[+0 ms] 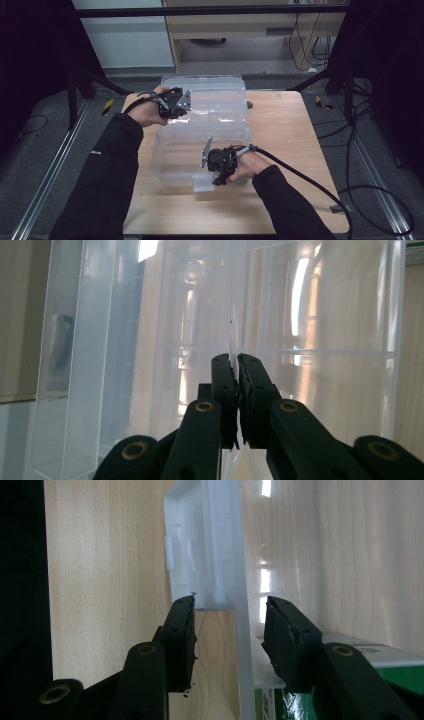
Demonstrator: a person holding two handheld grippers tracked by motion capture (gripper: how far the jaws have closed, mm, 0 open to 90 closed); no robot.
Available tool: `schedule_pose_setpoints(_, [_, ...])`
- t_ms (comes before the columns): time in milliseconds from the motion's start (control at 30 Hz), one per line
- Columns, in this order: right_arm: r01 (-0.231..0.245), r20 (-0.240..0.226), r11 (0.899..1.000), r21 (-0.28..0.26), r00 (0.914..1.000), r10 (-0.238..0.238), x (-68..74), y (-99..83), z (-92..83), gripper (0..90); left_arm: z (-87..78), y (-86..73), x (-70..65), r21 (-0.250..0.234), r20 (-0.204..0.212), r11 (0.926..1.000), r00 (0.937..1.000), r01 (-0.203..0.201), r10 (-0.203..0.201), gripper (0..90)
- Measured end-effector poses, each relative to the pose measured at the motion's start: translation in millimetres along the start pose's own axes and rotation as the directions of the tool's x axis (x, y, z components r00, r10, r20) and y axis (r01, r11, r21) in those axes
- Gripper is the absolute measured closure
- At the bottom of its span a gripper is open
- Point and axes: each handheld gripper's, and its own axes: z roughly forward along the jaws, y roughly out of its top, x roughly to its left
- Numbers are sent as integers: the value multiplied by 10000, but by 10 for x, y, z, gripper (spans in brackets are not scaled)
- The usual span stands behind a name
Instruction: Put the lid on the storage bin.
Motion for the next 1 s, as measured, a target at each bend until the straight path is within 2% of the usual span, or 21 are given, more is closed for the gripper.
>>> schedule_pose_setpoints(233, [-77, 198, 10000, 34, 9998, 76, 27, 4, 1, 559, -87, 44, -84, -53, 27, 10000, 10000, -77, 77, 865])
schedule_pose_setpoints(733, [-99, 489, 9999, -33, 9988, 100, 56, 3, 1, 552, -226, 59, -248, -540, 137, 9985, 9999, -75, 83, 870])
schedule_pose_setpoints(767, [-163, 473, 9998, -137, 9987, 169, 61, 6, -2, 668, -232, 66, -257, -514, 121, 9986, 9998, -136, 143, 869])
schedule_pose_setpoints(800, [-249, 192, 9991, -351, 9995, 256, 62, 19, -13, 669, -238, 69, -265, -475, 111, 9988, 9998, -153, 158, 870])
schedule_pose_setpoints(933, [-197, 299, 9992, -334, 9993, 207, 80, 15, -16, 666, -259, 46, -289, -569, 161, 9983, 9998, -127, 136, 870])
schedule_pose_setpoints(1000, [-274, 192, 9993, -273, 9994, 280, 68, 16, -18, 666, -265, 29, -305, -725, 195, 9974, 9998, -54, 69, 872])
